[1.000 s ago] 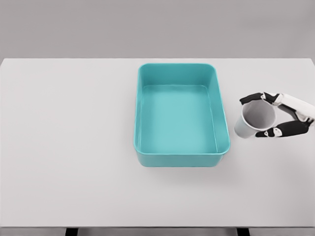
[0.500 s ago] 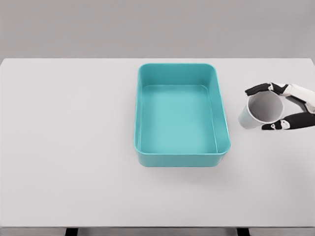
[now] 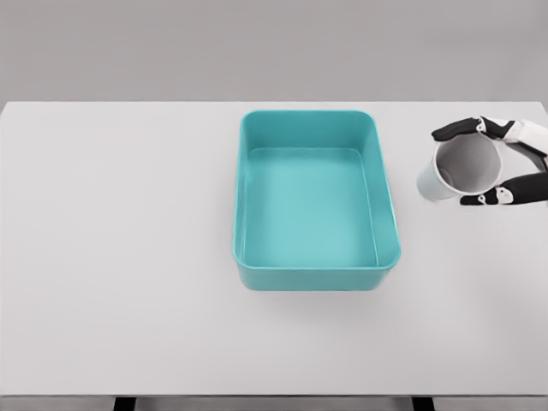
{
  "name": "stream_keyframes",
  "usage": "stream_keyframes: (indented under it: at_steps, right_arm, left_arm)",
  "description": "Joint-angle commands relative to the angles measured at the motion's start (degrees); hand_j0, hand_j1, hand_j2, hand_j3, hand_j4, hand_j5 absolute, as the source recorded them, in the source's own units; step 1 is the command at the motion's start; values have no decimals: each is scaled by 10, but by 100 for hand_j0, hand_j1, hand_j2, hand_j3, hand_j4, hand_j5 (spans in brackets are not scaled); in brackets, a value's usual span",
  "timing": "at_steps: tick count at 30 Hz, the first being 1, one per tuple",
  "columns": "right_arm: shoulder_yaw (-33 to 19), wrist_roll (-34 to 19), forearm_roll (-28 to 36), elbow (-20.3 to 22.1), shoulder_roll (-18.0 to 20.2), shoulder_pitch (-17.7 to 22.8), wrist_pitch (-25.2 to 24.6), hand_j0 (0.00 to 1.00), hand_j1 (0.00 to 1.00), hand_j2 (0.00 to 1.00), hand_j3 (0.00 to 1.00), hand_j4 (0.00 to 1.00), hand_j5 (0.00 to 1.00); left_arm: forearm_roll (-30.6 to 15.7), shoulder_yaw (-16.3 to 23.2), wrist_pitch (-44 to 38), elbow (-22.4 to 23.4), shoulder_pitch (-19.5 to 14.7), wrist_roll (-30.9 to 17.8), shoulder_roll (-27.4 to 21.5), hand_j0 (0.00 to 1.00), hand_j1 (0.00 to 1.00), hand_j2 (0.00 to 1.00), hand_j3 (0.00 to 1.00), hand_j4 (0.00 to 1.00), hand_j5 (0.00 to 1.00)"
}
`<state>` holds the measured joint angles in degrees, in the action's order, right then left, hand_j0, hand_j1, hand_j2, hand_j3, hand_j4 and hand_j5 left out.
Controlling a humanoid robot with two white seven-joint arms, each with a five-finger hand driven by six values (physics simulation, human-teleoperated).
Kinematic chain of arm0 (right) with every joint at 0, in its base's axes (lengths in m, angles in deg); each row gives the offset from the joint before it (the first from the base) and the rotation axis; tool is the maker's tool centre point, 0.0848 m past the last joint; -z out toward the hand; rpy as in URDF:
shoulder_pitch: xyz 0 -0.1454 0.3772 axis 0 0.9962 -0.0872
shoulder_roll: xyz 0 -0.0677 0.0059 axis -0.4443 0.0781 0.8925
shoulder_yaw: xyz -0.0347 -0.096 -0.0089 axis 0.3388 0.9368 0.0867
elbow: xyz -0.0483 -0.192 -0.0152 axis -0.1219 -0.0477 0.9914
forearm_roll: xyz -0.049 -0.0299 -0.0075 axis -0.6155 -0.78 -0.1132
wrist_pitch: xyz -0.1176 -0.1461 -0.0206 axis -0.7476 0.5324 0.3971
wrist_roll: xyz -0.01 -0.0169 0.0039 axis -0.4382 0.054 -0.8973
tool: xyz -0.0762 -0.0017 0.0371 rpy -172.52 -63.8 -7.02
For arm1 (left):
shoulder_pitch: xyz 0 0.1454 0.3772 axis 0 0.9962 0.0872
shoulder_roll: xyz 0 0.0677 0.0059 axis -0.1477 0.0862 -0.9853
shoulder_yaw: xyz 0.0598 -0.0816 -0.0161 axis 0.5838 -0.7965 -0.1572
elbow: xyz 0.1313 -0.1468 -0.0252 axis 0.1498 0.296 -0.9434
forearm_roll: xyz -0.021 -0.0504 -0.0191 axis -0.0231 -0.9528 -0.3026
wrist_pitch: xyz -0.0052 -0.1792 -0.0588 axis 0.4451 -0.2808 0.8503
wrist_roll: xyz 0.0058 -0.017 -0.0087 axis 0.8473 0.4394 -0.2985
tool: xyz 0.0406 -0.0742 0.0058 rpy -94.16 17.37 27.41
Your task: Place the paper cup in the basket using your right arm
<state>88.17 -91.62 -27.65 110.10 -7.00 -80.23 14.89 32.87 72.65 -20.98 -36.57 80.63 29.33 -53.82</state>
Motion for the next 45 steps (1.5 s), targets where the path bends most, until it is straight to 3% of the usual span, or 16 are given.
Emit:
stream_keyframes:
  at_steps: [1,29,33,42,45]
  right_arm:
    - [-2,0,5,11,-2,-1,-16,78,78,78,78,78,78]
    - [21,0,-2,36,-72,-51,-80,78,78,78,78,78,78]
    - [27,0,-34,34,-117,-67,-102,78,78,78,78,78,78]
    - [45,0,-37,33,-137,-74,-110,78,78,78,78,78,78]
    - [46,0,-60,26,-163,-74,-115,78,78,78,78,78,78]
  left_arm:
    - [1,0,0,0,0,0,0,100,100,100,100,100,100]
    - [0,0,0,0,0,0,0,100,100,100,100,100,100]
    - [0,0,0,0,0,0,0,100,100,100,100,100,100]
    - [0,0,0,0,0,0,0,100,100,100,100,100,100]
    - [0,0,0,0,0,0,0,100,100,100,100,100,100]
